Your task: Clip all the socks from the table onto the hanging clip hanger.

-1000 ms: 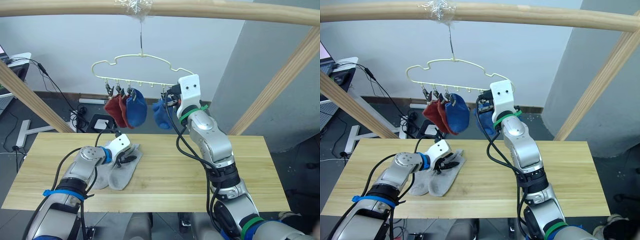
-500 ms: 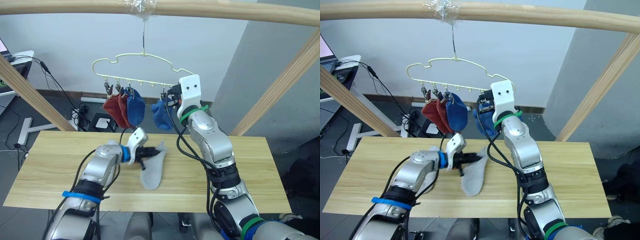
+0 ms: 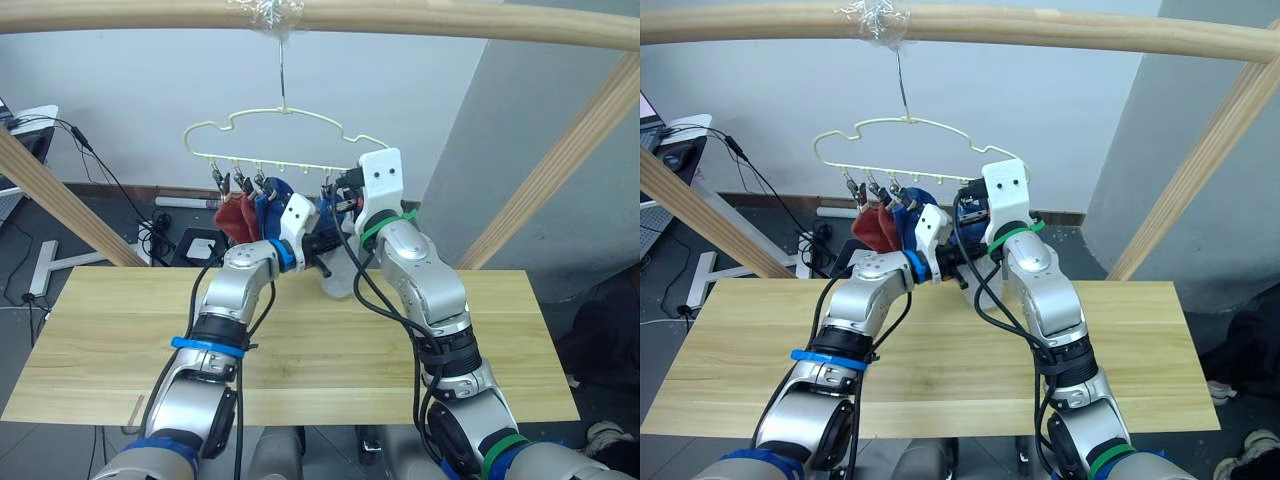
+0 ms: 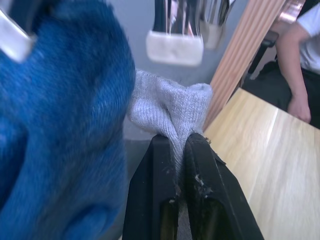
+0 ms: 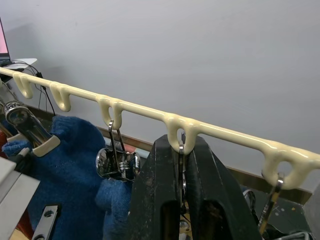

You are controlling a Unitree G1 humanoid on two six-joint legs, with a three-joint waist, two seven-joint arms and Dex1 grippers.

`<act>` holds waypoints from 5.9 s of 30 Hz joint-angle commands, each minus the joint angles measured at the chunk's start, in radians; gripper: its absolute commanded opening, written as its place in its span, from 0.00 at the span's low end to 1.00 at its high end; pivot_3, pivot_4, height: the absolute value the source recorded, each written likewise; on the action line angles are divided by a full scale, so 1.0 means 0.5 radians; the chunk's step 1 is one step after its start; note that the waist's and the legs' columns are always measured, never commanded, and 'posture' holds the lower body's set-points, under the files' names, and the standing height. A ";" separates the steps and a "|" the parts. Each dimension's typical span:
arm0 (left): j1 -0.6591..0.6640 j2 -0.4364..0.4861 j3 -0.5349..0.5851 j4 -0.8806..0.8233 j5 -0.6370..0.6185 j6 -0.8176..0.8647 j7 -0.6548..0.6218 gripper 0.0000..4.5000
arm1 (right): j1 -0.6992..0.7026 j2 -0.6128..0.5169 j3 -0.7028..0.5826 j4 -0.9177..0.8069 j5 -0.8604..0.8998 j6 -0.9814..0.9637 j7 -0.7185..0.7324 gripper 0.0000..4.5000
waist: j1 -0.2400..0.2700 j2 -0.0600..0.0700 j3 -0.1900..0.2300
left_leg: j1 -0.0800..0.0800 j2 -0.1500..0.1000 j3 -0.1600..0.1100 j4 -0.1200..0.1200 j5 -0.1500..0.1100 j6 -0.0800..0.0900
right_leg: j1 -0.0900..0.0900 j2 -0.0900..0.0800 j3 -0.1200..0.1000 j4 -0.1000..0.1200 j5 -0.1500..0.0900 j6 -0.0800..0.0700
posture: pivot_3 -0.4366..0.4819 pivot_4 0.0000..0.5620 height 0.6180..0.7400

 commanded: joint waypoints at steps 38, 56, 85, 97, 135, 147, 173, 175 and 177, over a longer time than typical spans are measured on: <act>0.248 0.214 -0.125 -0.437 0.085 -0.252 -0.164 0.51 | 0.471 -0.232 0.182 -0.846 0.083 0.216 0.209 0.66 | 0.000 0.000 0.000 | 0.000 0.000 -0.001 0.000 0.000 0.000 | 0.000 0.000 0.000 0.000 -0.005 0.008 | 0.39 0.44 0.61; 0.251 0.374 -0.076 -0.562 0.043 -0.251 -0.258 0.51 | 0.378 -0.076 -0.002 -0.597 -0.048 0.277 -0.161 0.53 | -0.005 0.000 0.000 | 0.001 0.001 0.000 0.000 0.000 0.000 | 0.000 0.001 0.001 -0.001 -0.005 0.008 | 0.40 0.44 0.61; 0.210 0.424 -0.002 -0.788 -0.216 0.047 -0.307 0.51 | 0.262 -0.203 -0.177 -0.482 0.000 0.218 -0.105 0.53 | -0.009 0.000 0.000 | 0.001 0.001 0.000 0.000 0.000 0.000 | 0.000 0.002 0.001 0.000 -0.005 0.008 | 0.39 0.45 0.61; 0.196 0.420 -0.001 -0.801 -0.243 0.059 -0.302 0.51 | 0.271 -0.230 -0.053 -0.494 -0.106 0.176 -0.107 0.53 | -0.008 0.000 0.000 | 0.001 0.001 0.000 0.000 0.000 0.000 | 0.000 0.002 0.002 -0.001 -0.005 0.008 | 0.40 0.45 0.61; 0.108 0.476 0.037 -0.877 -0.442 0.164 -0.382 0.51 | 0.163 -0.043 -0.054 -0.280 -0.149 0.046 -0.201 0.53 | -0.011 0.000 0.000 | 0.000 0.001 0.001 0.000 0.000 0.000 | 0.000 0.002 0.003 -0.002 -0.005 0.008 | 0.40 0.44 0.61; 0.115 0.472 0.028 -0.889 -0.425 0.159 -0.374 0.51 | 0.043 0.043 -0.092 -0.125 -0.136 -0.022 -0.282 0.53 | -0.010 0.000 0.000 | 0.001 0.001 0.000 0.000 0.000 0.000 | 0.000 0.002 0.002 -0.002 -0.004 0.007 | 0.41 0.44 0.61; 0.125 0.458 0.012 -0.896 -0.415 0.155 -0.367 0.51 | 0.078 0.177 0.007 -0.242 0.017 0.095 -0.354 0.53 | -0.009 0.000 0.000 | 0.000 0.001 0.000 0.000 0.000 0.000 | 0.000 0.002 0.002 -0.002 -0.004 0.006 | 0.41 0.44 0.61; 0.125 0.456 0.012 -0.900 -0.416 0.158 -0.366 0.51 | 0.070 0.177 0.008 -0.231 0.045 0.093 -0.353 0.53 | -0.009 0.000 0.000 | 0.000 0.001 0.000 0.000 0.000 0.000 | 0.000 0.002 0.002 -0.002 -0.004 0.006 | 0.41 0.44 0.61; 0.130 0.460 0.014 -0.905 -0.418 0.159 -0.368 0.51 | 0.053 0.182 0.003 -0.209 0.073 0.080 -0.355 0.53 | -0.009 0.000 0.000 | 0.000 0.001 0.000 0.000 0.000 0.000 | 0.000 0.002 0.002 -0.002 -0.003 0.006 | 0.41 0.44 0.61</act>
